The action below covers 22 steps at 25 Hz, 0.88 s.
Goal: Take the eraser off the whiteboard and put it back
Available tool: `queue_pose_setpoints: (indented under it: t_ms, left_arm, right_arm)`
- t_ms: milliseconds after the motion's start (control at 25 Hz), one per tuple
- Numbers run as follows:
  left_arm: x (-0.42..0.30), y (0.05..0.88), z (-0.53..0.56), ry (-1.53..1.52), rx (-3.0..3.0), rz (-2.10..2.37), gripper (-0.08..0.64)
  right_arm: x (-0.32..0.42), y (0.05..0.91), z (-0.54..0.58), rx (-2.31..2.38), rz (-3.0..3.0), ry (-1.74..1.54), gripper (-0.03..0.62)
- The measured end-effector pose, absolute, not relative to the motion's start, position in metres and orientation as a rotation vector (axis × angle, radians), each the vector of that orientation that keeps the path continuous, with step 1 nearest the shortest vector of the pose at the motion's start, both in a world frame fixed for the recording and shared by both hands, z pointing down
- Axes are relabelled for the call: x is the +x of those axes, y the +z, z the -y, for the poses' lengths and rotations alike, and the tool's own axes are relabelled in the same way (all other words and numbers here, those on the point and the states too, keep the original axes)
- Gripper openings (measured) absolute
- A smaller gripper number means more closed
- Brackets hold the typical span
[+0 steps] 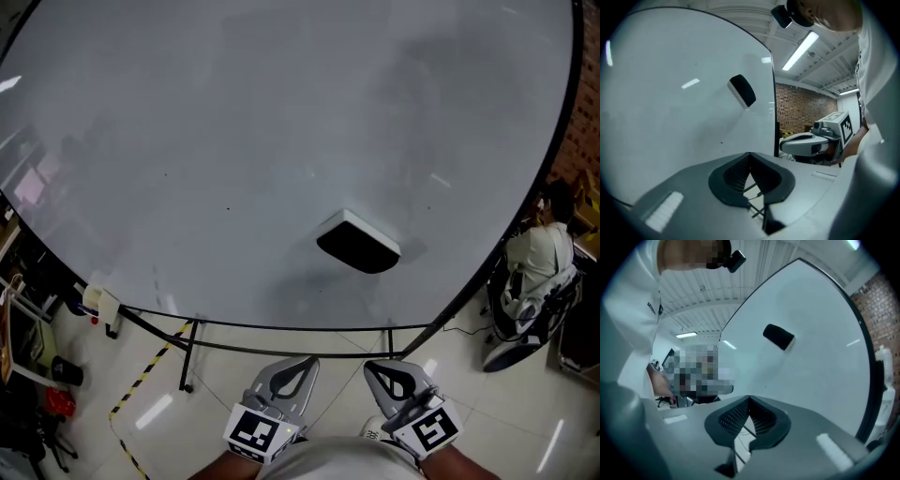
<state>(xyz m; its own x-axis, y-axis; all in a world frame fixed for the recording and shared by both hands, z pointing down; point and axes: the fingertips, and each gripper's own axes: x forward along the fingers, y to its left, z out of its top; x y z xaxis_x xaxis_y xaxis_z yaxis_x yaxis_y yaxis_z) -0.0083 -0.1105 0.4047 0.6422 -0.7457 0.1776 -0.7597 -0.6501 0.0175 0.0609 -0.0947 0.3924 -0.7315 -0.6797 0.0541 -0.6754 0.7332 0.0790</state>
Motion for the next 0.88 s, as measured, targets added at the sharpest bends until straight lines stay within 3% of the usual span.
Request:
queue_pose_setpoints:
  t_ms: [160, 880]
  left_arm:
    - [-0.025, 0.384, 0.126, 0.189, 2.821, 1.269, 0.015]
    - [-0.029, 0.352, 0.14, 0.077, 2.914, 1.202, 0.014]
  right_arm:
    - [0.056, 0.355, 0.111, 1.263, 2.791, -0.301, 0.014]
    - [0.054, 0.282, 0.134, 1.454, 2.598, -0.627, 0.061]
